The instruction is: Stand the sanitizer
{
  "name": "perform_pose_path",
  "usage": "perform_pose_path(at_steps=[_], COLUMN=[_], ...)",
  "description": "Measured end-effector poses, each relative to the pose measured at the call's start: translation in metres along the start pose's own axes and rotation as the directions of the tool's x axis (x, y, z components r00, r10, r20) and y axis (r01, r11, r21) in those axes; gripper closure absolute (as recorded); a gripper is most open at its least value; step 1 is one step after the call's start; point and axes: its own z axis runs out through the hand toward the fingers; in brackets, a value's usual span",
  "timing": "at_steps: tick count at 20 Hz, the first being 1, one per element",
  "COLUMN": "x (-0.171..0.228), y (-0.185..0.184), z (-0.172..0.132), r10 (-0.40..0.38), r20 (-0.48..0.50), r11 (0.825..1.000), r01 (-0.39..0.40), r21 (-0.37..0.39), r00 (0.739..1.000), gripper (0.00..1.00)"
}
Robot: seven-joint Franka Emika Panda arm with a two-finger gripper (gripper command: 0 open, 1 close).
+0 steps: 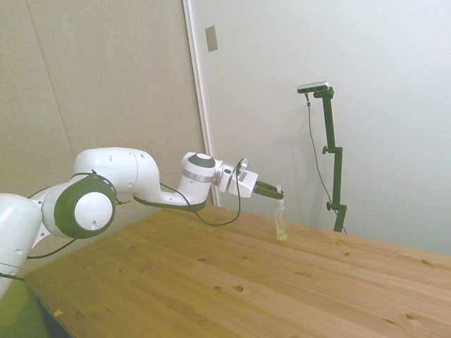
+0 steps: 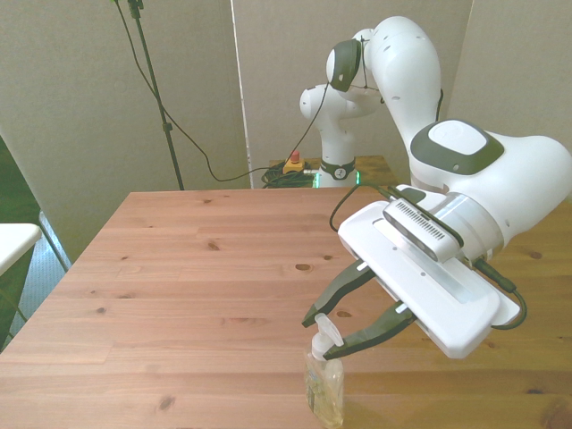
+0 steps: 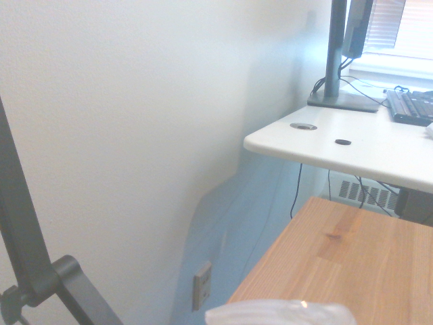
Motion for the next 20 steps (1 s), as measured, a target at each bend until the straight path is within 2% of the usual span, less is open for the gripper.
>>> perform_pose_path(at_steps=[8, 14, 20], x=[0.001, 0.022, 0.044], y=[0.001, -0.010, -0.001], z=[0.006, -0.002, -0.012], r10=[0.004, 0.003, -0.014], r20=[0.021, 0.123, 0.229], r11=[1.000, 1.000, 1.000], r01=[-0.004, -0.004, 0.020], r21=[-0.007, 0.008, -0.022], r00=[1.000, 0.992, 0.973], gripper=[0.00, 0.00, 0.00])
